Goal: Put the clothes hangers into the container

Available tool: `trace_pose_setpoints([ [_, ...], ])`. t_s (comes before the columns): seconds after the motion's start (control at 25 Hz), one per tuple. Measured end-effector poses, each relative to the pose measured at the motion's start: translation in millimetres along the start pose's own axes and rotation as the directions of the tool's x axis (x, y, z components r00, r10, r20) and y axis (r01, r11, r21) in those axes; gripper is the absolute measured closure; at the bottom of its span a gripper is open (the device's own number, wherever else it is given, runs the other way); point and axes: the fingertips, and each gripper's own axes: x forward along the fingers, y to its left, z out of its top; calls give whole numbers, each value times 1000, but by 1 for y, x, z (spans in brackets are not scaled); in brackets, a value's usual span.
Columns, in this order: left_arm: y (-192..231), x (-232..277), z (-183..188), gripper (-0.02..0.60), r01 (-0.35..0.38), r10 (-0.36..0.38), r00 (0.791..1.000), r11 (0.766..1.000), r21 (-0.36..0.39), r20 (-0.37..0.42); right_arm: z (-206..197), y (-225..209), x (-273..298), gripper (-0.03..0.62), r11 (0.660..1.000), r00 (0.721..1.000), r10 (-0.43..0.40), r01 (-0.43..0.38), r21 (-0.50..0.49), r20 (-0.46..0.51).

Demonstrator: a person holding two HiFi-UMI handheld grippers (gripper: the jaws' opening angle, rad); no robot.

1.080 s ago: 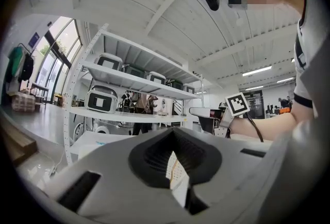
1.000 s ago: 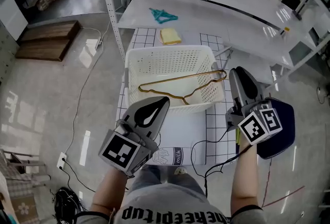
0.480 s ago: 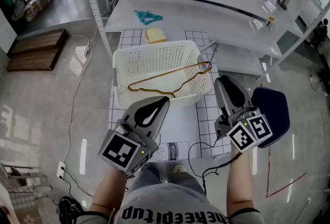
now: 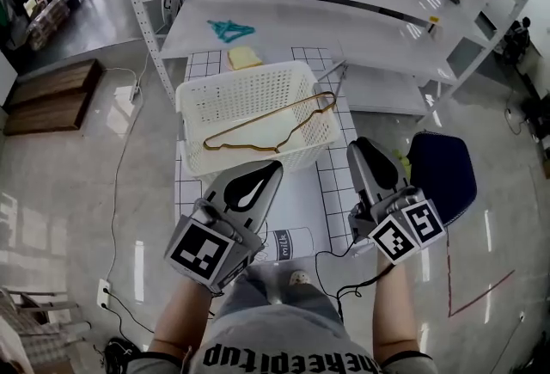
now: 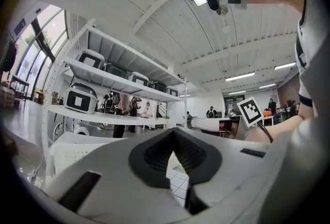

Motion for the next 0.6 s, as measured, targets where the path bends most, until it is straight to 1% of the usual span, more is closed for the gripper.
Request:
trace_pose_setpoints([
  [0.08,-5,0,0,569,9,-9,1000,1000,3,2,-3,2,-7,526,1000,1000,-7,7,5,-3],
  [0.24,-17,1,-2,569,29,-29,999,999,-14,-24,-8,6,-20,533,1000,1000,-17,17,9,-8],
  [0.44,-26,5,4,569,47,-47,999,999,13,14,-11,9,-33,545,999,1000,-26,26,21,-6],
  [0.6,-33,8,7,569,61,-61,998,998,19,17,-13,12,-40,554,999,999,-29,30,24,-12],
])
